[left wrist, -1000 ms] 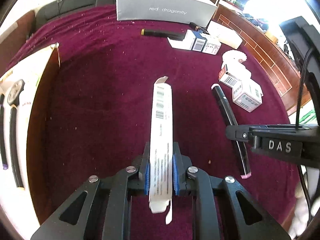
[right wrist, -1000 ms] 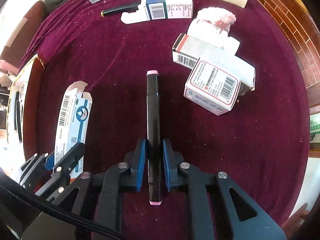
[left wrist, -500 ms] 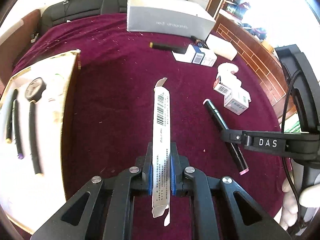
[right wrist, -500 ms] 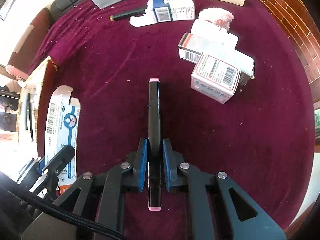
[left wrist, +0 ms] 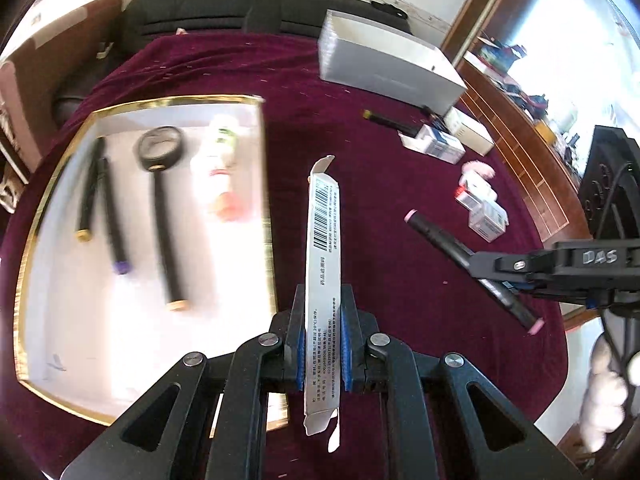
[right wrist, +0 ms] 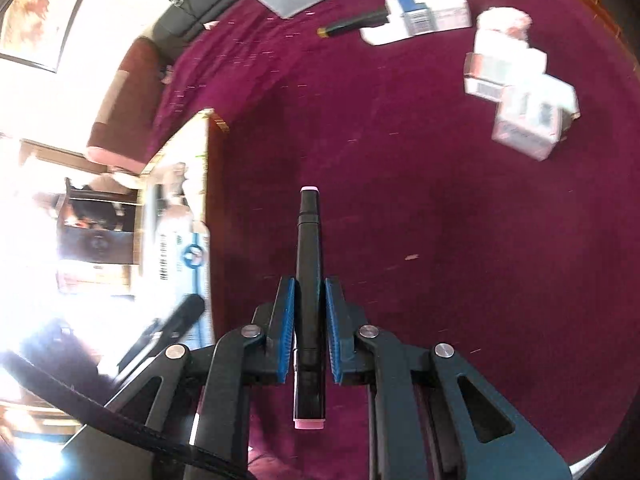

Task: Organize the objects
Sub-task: 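Place toothpaste box and marker into white tray, opening both tools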

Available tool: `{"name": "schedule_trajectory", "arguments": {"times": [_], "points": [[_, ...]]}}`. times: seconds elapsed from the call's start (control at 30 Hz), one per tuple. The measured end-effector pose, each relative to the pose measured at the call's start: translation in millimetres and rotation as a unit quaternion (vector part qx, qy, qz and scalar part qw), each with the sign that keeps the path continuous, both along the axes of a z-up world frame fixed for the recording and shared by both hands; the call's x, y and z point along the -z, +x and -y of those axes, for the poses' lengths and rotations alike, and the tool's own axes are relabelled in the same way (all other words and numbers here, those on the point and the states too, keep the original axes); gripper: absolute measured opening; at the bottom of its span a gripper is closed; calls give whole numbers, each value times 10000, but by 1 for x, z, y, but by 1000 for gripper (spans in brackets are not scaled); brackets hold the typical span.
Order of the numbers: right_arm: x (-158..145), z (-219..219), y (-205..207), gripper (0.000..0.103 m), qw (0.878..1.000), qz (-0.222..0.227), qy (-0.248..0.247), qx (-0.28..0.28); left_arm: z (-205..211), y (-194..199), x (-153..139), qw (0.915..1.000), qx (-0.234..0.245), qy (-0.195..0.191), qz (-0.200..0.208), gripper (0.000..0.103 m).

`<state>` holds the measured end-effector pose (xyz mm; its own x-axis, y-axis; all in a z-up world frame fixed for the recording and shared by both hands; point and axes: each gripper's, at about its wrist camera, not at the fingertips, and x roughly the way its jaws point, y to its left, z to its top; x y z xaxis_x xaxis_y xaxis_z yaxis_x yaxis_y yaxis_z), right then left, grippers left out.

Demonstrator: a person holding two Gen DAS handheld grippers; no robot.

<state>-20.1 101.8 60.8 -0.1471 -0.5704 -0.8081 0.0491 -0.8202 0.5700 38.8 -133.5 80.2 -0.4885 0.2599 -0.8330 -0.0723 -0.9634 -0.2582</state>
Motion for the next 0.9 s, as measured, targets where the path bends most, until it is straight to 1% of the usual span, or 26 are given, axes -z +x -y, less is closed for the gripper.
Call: {"name": "schedule_trajectory", "arguments": {"times": [0.13, 0.23, 0.43, 0.57, 0.7, 0.83, 0.9], "points": [[-16, 28, -1, 13, 9991, -15, -405, -88, 33, 2, 0, 9997, -238, 20, 21, 10], [-23, 51, -2, 13, 9981, -7, -592, -188, 61, 0, 5, 9989, -463, 45, 112, 10], [-24, 110, -10, 13, 9967, 32, -698, -416, 113, -7, 13, 9962, -815, -150, 267, 10], [-13, 147, -20, 13, 9963, 153, -696, -474, 142, -16, 26, 9937, -976, -206, 507, 10], [11, 175, -32, 13, 9960, 439, -666, -410, 164, -25, 42, 9907, -1093, -207, 782, 10], [33, 204, -37, 13, 9949, 678, -596, -457, 174, -30, 55, 9882, -1130, -134, 1023, 10], [39, 215, -40, 13, 9945, 734, -556, -505, 176, -32, 60, 9876, -1128, -116, 1082, 10]]}}
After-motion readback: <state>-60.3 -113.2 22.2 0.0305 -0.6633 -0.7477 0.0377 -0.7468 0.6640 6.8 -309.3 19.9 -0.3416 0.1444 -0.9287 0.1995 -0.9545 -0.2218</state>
